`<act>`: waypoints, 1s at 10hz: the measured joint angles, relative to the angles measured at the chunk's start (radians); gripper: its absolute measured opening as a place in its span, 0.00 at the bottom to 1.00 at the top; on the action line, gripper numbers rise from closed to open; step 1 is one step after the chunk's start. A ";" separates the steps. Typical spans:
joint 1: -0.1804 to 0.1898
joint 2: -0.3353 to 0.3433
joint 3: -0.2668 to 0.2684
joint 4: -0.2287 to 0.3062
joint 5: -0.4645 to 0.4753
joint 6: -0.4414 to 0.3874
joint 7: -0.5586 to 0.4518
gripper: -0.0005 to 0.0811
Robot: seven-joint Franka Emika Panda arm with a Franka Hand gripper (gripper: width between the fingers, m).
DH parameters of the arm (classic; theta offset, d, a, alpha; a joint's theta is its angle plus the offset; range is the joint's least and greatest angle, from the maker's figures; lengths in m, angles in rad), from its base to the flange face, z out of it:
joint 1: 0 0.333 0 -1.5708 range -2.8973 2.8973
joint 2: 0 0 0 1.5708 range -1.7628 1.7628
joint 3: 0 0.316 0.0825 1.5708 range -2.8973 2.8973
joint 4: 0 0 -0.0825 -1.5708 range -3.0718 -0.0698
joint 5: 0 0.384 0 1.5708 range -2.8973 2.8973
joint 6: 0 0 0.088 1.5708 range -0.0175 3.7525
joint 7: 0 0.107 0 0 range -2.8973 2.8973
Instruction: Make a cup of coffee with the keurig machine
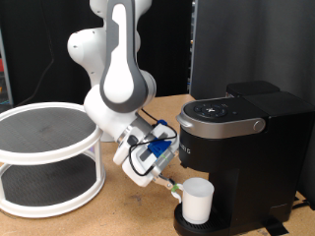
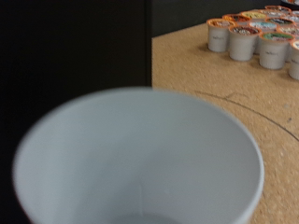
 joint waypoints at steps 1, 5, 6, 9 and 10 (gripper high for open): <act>-0.001 -0.041 -0.003 -0.018 -0.028 0.001 0.031 0.99; -0.018 -0.208 -0.016 -0.085 -0.204 0.063 0.191 0.99; -0.026 -0.247 -0.020 -0.104 -0.264 0.086 0.228 0.99; -0.048 -0.326 -0.031 -0.152 -0.357 0.106 0.273 0.99; -0.049 -0.326 -0.033 -0.153 -0.358 0.098 0.273 0.99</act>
